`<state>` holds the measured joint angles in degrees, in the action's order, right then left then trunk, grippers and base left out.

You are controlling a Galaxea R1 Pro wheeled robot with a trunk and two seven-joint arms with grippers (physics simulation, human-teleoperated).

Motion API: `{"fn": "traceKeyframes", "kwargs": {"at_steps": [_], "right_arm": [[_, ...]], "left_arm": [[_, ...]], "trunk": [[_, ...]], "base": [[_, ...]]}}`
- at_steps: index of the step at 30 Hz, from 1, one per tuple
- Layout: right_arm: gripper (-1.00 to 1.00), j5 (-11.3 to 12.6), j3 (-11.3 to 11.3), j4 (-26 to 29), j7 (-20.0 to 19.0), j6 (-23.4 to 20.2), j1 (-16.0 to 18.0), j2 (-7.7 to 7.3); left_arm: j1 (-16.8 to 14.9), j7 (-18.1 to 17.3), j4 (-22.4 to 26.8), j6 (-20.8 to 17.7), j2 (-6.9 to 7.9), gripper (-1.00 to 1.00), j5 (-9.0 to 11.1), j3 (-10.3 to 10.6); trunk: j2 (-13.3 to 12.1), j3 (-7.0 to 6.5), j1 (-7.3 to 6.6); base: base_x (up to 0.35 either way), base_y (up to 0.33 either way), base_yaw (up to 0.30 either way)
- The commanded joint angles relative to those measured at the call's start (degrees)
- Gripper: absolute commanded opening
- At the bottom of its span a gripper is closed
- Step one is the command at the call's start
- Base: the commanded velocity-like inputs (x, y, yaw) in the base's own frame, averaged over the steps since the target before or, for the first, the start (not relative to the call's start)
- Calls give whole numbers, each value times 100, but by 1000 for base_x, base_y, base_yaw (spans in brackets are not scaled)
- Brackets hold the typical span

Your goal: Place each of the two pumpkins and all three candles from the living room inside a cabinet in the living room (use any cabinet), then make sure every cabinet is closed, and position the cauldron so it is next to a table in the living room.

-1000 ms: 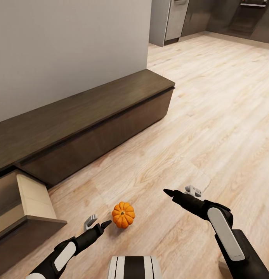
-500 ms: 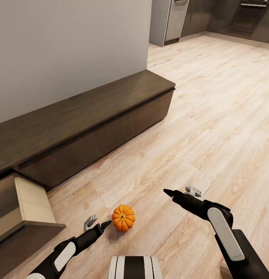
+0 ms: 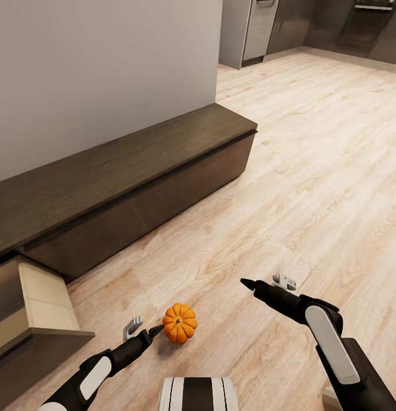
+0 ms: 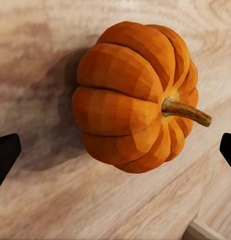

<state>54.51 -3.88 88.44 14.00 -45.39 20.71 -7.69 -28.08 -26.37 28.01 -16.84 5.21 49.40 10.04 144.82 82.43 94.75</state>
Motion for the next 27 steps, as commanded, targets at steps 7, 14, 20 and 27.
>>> {"fn": "traceKeyframes", "kwargs": {"at_steps": [7,14,20,27], "right_arm": [[100,60,-8,6,59,-5,3,-4],[100,60,-8,6,59,-5,3,-4],[100,60,-8,6,59,-3,3,-4],[100,60,-8,-1,59,0,3,-4]], "left_arm": [[-4,0,3,-26,7,100,60,24],[-5,0,3,-28,7,100,55,24],[-5,0,3,-25,7,100,54,24],[-4,-8,11,-30,7,100,64,24]], "trunk": [[7,92,9],[16,247,27],[24,380,43],[27,425,48]], "base": [[0,0,0],[0,0,0],[0,0,0],[0,0,0]]}}
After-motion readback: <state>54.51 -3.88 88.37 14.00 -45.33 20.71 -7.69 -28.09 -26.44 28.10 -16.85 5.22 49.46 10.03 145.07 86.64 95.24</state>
